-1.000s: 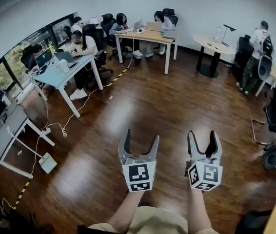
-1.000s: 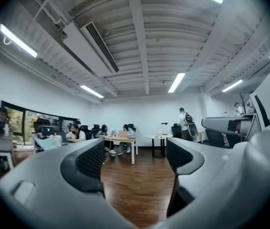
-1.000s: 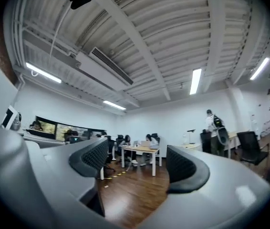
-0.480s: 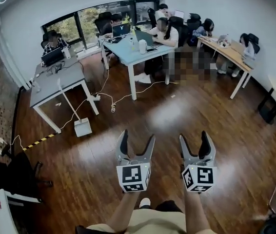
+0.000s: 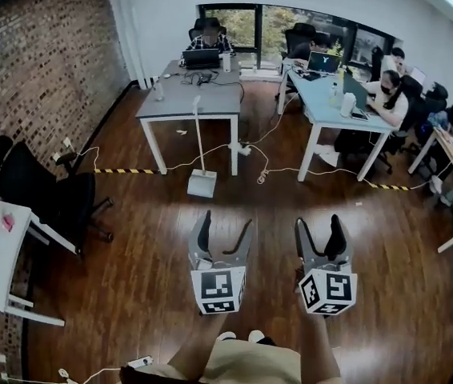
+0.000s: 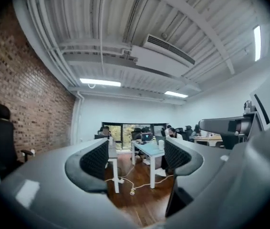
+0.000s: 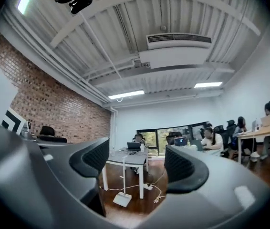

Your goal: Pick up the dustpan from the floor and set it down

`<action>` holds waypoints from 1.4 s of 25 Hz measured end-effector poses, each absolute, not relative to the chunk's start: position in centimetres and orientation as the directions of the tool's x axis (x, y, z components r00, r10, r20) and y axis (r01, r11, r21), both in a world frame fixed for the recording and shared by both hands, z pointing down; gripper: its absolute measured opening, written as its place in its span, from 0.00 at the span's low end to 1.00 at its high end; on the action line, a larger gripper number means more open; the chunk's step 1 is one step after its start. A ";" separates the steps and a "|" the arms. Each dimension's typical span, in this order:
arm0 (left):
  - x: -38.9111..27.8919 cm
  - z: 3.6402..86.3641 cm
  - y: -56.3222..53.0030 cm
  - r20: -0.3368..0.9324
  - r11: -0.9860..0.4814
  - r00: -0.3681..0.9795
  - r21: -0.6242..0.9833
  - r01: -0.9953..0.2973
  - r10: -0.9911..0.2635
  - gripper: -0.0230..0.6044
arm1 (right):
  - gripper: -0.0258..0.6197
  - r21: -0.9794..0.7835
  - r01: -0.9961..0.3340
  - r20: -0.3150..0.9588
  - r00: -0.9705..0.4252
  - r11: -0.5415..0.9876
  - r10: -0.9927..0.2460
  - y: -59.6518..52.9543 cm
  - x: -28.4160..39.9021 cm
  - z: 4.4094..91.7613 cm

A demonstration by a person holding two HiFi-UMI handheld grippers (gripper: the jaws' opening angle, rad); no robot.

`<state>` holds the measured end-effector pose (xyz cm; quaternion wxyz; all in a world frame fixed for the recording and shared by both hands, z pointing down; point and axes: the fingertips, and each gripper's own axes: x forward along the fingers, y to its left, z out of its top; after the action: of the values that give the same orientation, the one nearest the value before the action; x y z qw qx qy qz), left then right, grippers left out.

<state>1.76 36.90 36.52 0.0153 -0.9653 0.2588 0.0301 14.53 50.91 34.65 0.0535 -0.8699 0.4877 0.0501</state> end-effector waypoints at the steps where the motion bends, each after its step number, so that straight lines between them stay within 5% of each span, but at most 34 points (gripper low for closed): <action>1: 1.0 36.0 36.5 -0.087 -0.834 0.833 -0.036 -0.550 -0.546 0.59 | 0.59 -0.053 -0.881 -0.152 0.472 -0.470 -0.868 49.6 14.2 34.2; 11: -11.7 37.1 30.8 -0.045 -0.503 0.507 -0.081 -0.861 -0.861 0.58 | 0.59 -0.109 -0.994 -0.138 -0.008 0.023 -0.990 37.2 4.8 36.2; 19: -22.7 37.7 25.3 -0.030 -0.277 0.280 -0.077 -0.958 -0.960 0.59 | 0.59 -0.088 -0.961 -0.114 -0.252 0.263 -0.961 27.2 -5.0 37.1; 30: -34.5 39.1 16.8 -0.023 -0.088 0.088 0.008 -0.996 -0.996 0.58 | 0.59 -0.086 -0.922 -0.073 -0.372 0.377 -0.925 15.5 -13.0 37.7; 35: -34.3 40.4 12.2 0.014 -0.118 0.119 0.055 -0.992 -0.993 0.58 | 0.59 -0.085 -0.917 -0.047 -0.386 0.389 -0.921 11.6 -13.9 39.3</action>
<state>-34.35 12.17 40.44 -0.0251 -0.7474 0.6638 0.0132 -13.88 11.64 39.32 0.0430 -0.5522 0.8323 -0.0227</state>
